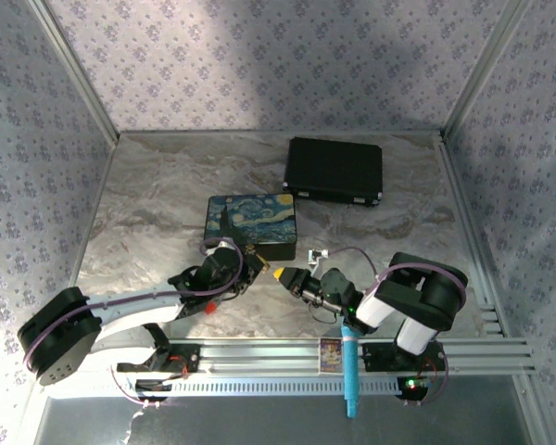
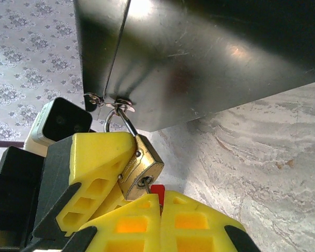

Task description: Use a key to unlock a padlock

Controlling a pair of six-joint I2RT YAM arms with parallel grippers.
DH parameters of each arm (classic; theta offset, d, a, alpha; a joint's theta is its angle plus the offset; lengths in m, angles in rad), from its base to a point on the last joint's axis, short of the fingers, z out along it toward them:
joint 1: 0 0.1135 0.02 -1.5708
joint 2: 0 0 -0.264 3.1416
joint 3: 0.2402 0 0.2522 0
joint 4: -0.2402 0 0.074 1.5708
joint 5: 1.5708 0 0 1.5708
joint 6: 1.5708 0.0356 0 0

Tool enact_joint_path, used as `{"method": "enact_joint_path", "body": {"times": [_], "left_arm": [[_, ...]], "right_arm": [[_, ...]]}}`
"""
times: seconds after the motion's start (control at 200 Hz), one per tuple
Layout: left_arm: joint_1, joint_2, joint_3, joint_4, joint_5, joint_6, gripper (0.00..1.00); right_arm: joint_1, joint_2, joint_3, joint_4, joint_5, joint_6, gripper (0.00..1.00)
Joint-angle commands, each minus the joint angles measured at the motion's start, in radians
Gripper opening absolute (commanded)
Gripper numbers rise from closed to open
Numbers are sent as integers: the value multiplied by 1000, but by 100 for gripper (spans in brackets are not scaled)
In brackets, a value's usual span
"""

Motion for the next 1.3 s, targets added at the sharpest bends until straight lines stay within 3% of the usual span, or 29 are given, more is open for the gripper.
{"method": "enact_joint_path", "body": {"times": [0.0,0.315,0.78,1.294], "left_arm": [[-17,-16,13,64,-5,-4,0],[-52,-18,23,85,-8,-19,0],[-57,-15,23,194,10,-37,0],[-63,-30,23,261,16,-47,0]], "right_arm": [[1,-4,21,21,14,-19,0],[-32,14,59,37,-45,22,0],[-149,113,130,39,-336,158,0],[-187,141,163,41,-404,190,0]]}}
